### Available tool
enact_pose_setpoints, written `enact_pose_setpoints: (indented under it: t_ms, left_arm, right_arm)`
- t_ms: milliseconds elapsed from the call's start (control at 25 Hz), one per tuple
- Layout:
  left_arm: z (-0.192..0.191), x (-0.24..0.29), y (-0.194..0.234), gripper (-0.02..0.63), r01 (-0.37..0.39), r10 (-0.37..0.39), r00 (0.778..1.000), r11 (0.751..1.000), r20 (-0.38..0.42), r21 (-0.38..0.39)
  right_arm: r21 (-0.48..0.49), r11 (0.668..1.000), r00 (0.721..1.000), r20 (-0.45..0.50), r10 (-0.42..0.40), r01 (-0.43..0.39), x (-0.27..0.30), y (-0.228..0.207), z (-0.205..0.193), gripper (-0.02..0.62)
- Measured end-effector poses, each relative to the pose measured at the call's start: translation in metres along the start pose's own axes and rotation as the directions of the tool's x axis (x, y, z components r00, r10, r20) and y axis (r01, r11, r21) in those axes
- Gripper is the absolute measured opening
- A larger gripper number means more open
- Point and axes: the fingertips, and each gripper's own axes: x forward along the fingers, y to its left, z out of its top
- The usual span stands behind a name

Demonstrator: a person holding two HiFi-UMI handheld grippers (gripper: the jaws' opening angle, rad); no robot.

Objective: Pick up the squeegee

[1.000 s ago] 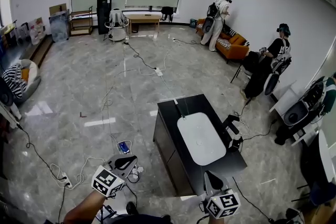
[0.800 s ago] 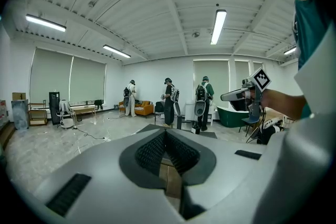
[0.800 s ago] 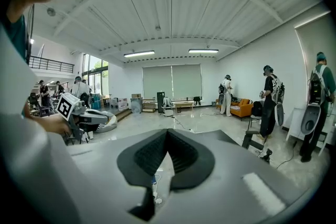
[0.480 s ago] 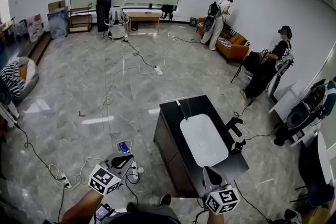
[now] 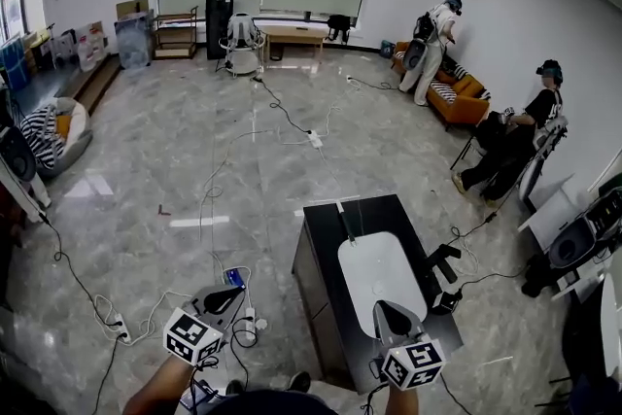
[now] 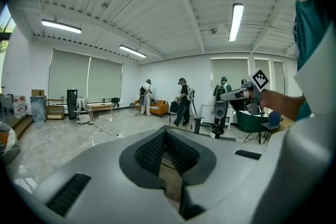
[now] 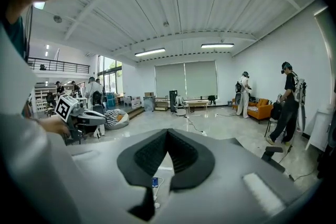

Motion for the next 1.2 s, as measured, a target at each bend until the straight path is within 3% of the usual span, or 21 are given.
enact_pose_setpoints:
  t_ms: [520,680,840,960,1200]
  left_arm:
    - [-0.010,0.068,0.025,0.006,-0.111,0.108,0.992,0.993,-0.067,-0.040]
    - [-0.028,0.092,0.030,0.006,-0.110,0.099,0.990,0.989,-0.101,-0.102]
    - [-0.039,0.118,0.034,0.006,-0.030,0.015,0.991,0.994,-0.134,-0.106]
    - [-0.030,0.138,0.066,0.006,0.031,-0.043,0.987,0.996,-0.154,-0.081]
    - [0.010,0.159,0.123,0.006,0.093,-0.097,0.991,0.995,-0.097,-0.036]
  right_arm:
    - [0.019,0.989,0.988,-0.047,0.149,-0.149,0.091,-0.053,-0.006,0.011]
    - [0.049,0.981,0.977,-0.096,0.193,-0.189,0.118,-0.056,-0.027,0.011]
    - [0.074,0.987,0.985,-0.085,0.151,-0.144,0.144,-0.068,-0.023,0.011]
    - [0.105,0.992,0.996,-0.049,0.077,-0.071,0.163,-0.074,-0.004,0.011]
    - [0.113,0.994,1.000,-0.024,0.003,-0.001,0.200,-0.066,0.016,0.011]
